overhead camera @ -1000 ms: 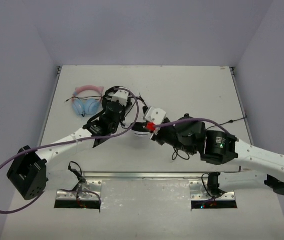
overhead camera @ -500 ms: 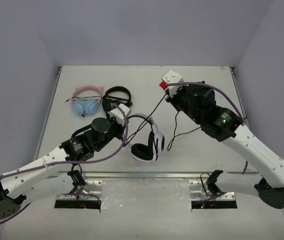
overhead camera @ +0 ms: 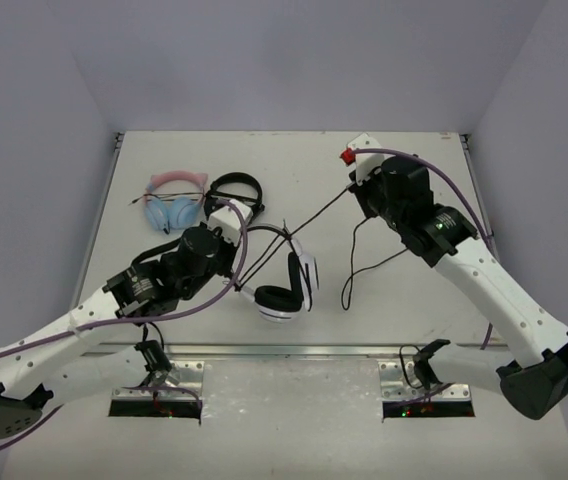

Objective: Wrap the headphones

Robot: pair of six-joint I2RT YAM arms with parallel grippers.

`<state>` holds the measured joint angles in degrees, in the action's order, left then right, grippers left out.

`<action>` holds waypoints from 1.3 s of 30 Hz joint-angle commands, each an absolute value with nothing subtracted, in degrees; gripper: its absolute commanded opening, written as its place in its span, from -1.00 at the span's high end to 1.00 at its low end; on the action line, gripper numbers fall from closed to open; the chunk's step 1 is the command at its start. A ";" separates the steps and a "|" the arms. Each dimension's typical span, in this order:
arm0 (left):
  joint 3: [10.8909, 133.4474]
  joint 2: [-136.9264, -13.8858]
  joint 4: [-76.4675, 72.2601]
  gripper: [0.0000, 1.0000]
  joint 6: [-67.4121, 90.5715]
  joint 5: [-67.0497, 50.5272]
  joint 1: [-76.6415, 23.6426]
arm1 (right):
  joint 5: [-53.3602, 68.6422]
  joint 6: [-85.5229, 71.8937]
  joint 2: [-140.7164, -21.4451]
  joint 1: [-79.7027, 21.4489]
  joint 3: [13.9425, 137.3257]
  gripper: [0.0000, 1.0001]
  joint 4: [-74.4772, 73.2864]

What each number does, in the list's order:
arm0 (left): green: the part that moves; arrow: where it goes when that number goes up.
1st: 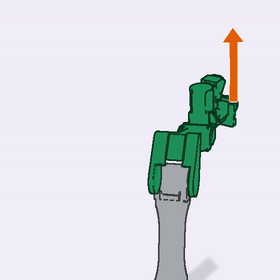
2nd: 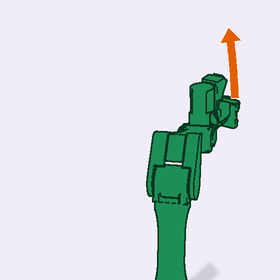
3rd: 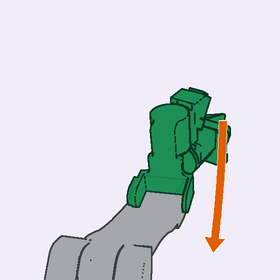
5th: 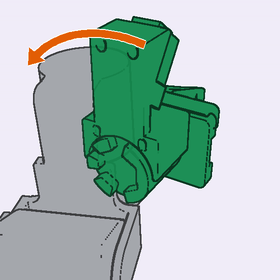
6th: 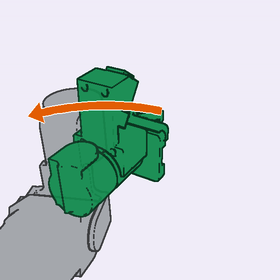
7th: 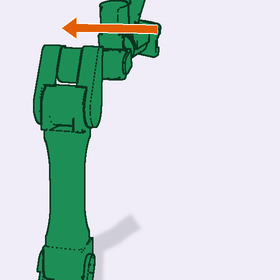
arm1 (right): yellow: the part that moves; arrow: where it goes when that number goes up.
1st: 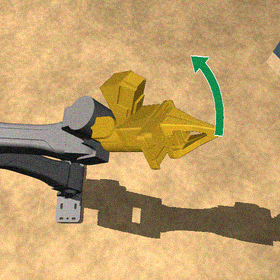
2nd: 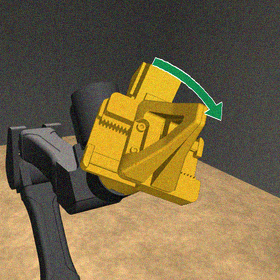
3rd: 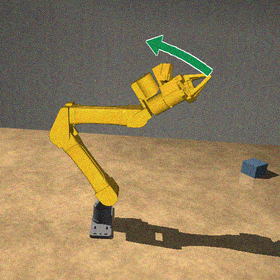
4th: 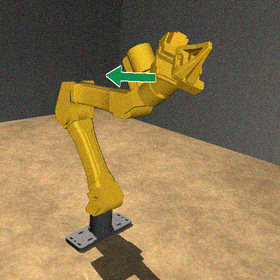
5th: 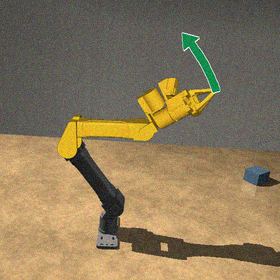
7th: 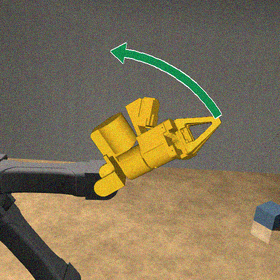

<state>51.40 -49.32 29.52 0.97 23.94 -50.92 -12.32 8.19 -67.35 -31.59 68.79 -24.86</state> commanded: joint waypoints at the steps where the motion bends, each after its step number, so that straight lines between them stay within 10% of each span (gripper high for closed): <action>1: 56.16 -47.20 32.78 0.99 4.57 25.40 -50.80 | -10.55 4.40 -64.95 -30.32 67.24 0.97 -16.88; 13: 65.39 -42.55 29.90 0.99 6.67 15.55 -50.80 | -0.37 0.53 -69.70 -27.69 60.40 0.97 -10.12; 25: 66.44 -39.81 -3.92 0.99 13.17 7.55 -50.80 | 24.87 -19.15 -73.19 -39.36 46.41 0.96 24.32; 39: 91.12 -60.19 5.43 0.99 15.74 43.04 -50.80 | 28.65 -35.41 -97.47 -51.94 47.04 0.80 55.01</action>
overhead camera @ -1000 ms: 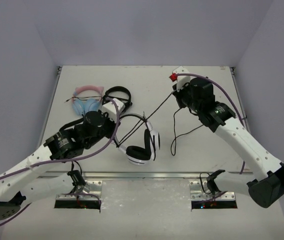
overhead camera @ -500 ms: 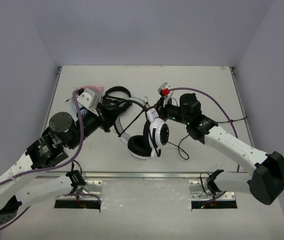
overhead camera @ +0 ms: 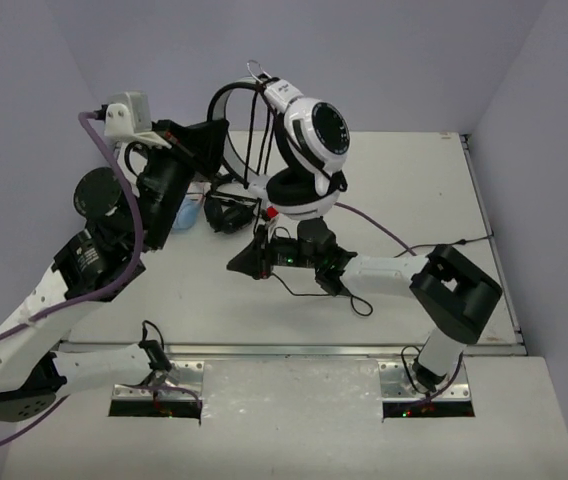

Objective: Wrap the headphones

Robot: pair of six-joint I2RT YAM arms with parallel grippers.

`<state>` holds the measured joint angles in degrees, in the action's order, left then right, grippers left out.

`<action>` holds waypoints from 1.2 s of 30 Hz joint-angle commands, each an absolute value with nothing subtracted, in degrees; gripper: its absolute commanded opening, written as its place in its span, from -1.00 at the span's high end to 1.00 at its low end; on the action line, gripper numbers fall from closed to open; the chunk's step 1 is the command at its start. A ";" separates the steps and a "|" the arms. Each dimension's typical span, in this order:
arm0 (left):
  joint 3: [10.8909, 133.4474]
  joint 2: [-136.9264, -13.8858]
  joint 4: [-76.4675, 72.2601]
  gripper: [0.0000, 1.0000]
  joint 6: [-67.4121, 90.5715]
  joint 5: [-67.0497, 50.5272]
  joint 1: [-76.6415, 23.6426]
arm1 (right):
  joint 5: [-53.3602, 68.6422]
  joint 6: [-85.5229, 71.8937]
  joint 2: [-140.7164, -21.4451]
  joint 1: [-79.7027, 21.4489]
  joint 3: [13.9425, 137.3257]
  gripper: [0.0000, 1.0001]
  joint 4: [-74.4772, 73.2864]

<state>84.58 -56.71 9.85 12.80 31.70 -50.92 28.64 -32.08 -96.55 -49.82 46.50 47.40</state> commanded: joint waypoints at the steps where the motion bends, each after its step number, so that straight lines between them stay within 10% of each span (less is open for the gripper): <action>1: 92.45 -61.60 5.80 0.99 15.47 46.02 -50.80 | 27.70 -35.77 -97.82 -52.90 46.15 0.84 56.85; 29: 98.09 -77.87 2.28 0.99 20.30 69.59 -50.80 | 14.24 -36.21 -69.96 -61.52 16.89 0.97 55.55; 36: 97.74 -77.70 1.67 0.99 18.98 74.61 -50.80 | 6.95 -34.90 -68.38 -67.32 14.50 0.73 52.12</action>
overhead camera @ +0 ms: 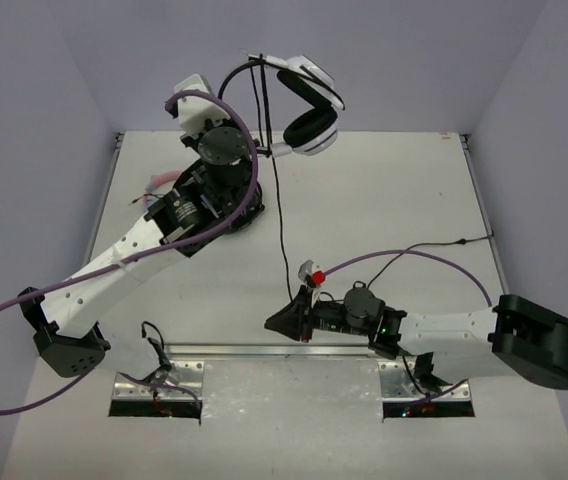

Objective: Wrap the headphones

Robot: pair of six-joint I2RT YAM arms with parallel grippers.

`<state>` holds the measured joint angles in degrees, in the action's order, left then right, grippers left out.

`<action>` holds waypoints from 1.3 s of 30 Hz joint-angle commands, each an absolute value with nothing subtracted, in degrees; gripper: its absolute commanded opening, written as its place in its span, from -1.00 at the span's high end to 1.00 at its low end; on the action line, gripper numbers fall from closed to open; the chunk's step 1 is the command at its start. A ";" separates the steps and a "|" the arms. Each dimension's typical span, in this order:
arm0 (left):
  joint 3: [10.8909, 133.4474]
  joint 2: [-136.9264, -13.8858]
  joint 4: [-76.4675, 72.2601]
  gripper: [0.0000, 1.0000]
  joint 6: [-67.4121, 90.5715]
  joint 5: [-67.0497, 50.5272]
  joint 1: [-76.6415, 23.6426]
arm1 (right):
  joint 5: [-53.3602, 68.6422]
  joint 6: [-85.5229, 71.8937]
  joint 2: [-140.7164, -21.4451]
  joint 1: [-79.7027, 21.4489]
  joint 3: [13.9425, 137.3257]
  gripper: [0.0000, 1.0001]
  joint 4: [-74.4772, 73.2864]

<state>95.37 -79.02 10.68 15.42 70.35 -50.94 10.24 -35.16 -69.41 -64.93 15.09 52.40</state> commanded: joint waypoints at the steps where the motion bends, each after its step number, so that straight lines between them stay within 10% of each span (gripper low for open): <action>1: 97.82 -77.78 3.32 0.99 20.38 74.88 -50.80 | 6.77 -34.81 -68.38 -67.93 14.59 0.75 52.21; 10: 95.28 -77.17 0.81 0.99 16.36 77.25 -50.71 | 5.02 -31.82 -68.21 -74.69 16.96 0.97 49.57; 20: 78.79 -73.49 -5.01 0.99 16.23 74.36 -48.43 | -8.44 -19.00 -60.39 -88.94 34.61 0.97 12.54; 39: 39.12 -66.80 -10.36 0.99 22.07 51.16 -54.14 | -28.65 3.33 -62.05 -76.92 84.63 0.98 -38.40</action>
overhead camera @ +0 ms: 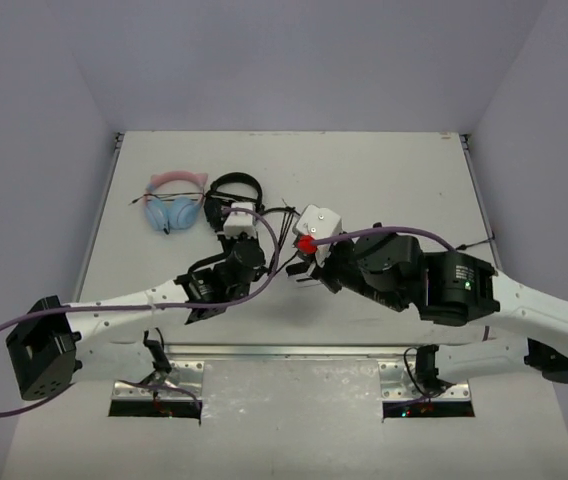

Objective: Wrap the headphones

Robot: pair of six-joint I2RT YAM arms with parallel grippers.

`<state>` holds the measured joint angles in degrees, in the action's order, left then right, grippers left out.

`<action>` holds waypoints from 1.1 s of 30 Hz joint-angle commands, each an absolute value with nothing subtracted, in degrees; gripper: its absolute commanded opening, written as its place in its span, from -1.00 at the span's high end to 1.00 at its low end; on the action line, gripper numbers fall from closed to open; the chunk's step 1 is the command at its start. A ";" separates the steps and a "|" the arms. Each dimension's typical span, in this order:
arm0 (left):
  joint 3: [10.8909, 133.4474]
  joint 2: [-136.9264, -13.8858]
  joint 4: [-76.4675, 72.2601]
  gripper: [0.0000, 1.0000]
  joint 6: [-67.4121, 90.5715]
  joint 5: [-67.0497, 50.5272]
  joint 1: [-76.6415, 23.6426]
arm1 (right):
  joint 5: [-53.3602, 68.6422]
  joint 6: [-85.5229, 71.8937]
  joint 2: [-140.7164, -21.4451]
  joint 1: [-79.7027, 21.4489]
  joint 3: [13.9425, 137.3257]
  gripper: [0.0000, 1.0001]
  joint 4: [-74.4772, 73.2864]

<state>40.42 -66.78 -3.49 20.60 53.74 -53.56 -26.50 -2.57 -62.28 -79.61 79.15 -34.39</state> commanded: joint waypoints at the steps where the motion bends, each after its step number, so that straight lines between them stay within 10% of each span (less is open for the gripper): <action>1: 37.72 -66.01 -10.89 0.99 20.76 48.80 -54.58 | -29.35 5.25 -62.31 -76.03 85.07 0.97 -40.24; 23: 40.42 -41.40 18.18 1.00 19.25 23.03 -62.22 | -11.88 10.82 -67.32 -29.47 73.57 0.97 -32.52; 33: 52.02 -35.77 13.46 0.99 19.60 24.17 -62.31 | 14.00 -5.15 -59.10 -28.65 58.21 0.92 -17.20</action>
<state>45.60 -38.20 19.75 17.26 25.41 -61.17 4.14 4.10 -65.49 -30.61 63.83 -31.07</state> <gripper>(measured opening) 0.057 0.029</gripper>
